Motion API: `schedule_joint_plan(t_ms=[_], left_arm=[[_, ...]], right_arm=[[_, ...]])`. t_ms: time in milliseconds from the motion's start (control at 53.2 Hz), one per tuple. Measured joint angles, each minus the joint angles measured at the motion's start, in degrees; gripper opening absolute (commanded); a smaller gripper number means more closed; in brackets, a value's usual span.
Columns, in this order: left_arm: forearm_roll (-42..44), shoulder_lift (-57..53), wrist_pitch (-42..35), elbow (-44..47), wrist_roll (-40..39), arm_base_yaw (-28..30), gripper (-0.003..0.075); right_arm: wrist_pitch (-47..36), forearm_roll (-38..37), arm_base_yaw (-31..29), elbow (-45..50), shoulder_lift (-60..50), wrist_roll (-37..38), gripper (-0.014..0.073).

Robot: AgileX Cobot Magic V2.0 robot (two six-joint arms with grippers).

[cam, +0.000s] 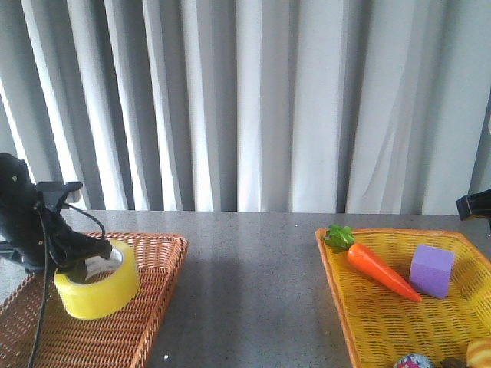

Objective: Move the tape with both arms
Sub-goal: 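Carry the tape roll into the brown basket and lower it, then open the left gripper and raise it away from the basket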

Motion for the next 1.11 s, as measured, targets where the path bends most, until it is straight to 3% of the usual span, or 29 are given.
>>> schedule_joint_plan(t_ms=[432, 545, 846, 1109], left_arm=[[2.8, 5.1, 0.9, 0.5, 0.0, 0.0, 0.0075], [2.8, 6.0, 0.7, 0.5, -0.1, 0.0, 0.0132], [2.8, 6.8, 0.4, 0.5, 0.0, 0.0, 0.0386], [1.6, 5.0, 1.9, -1.3, -0.1, 0.0, 0.0397]], right_arm=[[0.2, 0.0, 0.0, 0.0, 0.0, 0.0, -0.0008], [0.3, 0.0, 0.0, 0.0, 0.0, 0.0, -0.0008], [0.3, 0.0, 0.0, 0.0, 0.0, 0.0, -0.0008], [0.3, 0.0, 0.0, 0.0, 0.0, 0.0, -0.0008]])
